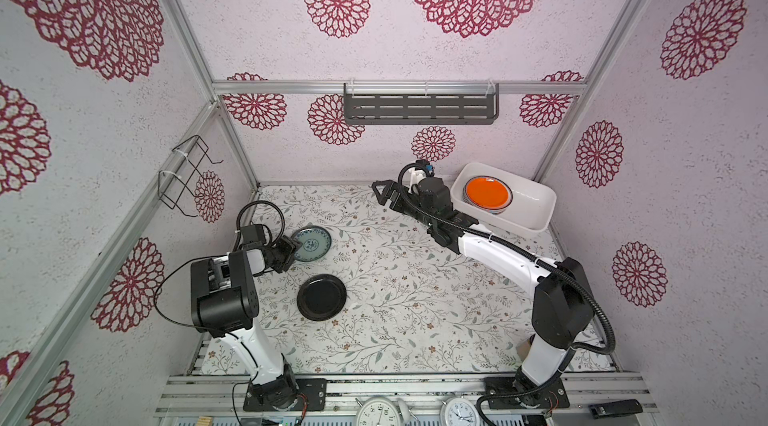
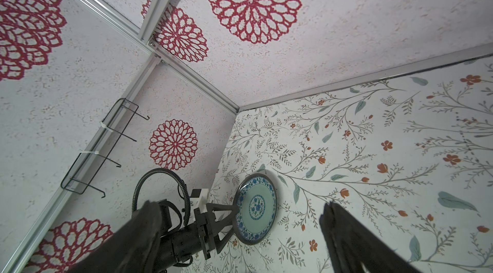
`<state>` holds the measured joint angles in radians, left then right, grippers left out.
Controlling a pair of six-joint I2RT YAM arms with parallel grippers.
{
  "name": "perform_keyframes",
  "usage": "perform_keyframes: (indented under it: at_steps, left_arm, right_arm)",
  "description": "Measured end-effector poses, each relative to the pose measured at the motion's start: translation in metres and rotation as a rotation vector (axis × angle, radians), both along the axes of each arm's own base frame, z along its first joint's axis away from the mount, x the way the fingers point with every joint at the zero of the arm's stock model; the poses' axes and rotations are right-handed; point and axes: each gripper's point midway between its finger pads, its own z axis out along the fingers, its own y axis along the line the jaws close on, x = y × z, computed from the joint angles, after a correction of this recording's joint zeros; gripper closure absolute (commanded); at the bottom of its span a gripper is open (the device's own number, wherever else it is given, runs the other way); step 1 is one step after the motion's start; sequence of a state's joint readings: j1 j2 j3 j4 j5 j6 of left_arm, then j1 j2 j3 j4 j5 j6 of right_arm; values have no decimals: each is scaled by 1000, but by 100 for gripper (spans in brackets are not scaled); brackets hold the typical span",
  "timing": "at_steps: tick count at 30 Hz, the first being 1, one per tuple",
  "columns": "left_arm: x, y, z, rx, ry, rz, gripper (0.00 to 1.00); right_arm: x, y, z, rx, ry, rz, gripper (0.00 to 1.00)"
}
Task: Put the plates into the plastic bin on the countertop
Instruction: 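Move the right gripper toward the blue-and-white plate while the left approaches it, then grip the blue-and-white plate with the left gripper and tilt it toward the right gripper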
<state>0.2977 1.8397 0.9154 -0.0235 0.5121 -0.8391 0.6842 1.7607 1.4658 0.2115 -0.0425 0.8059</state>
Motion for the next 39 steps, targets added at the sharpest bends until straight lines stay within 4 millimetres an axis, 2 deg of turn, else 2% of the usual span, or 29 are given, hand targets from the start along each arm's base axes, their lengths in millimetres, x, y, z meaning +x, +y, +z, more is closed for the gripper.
perform_keyframes:
  at_steps: [5,11,16,21,26,29,31,35,39]
  left_arm:
    - [1,-5,-5,-3,10,-8,64]
    - [3,-15,-7,-5,14,-31,78]
    - [8,-30,-4,-9,0,-61,91]
    - [16,-39,8,-6,-30,-85,97]
    - [29,-53,35,0,-90,-119,98]
    - [41,-68,59,-5,-143,-154,100]
    - [51,-82,76,-12,-176,-187,100]
    - [61,-112,106,-40,-217,-265,99]
    - [66,-141,130,-71,-253,-340,99]
  right_arm:
    - [9,-11,-4,-2,10,-38,5]
    - [16,-28,-31,-26,65,-78,5]
    - [23,-43,-42,-52,95,-120,7]
    - [27,-63,-49,-64,122,-161,7]
    - [32,-82,-57,-88,152,-193,7]
    - [32,-87,-63,-114,170,-191,7]
    - [33,-88,-67,-134,185,-178,11]
    - [46,-67,-70,-138,207,-105,14]
    - [55,-41,-89,-135,240,1,16]
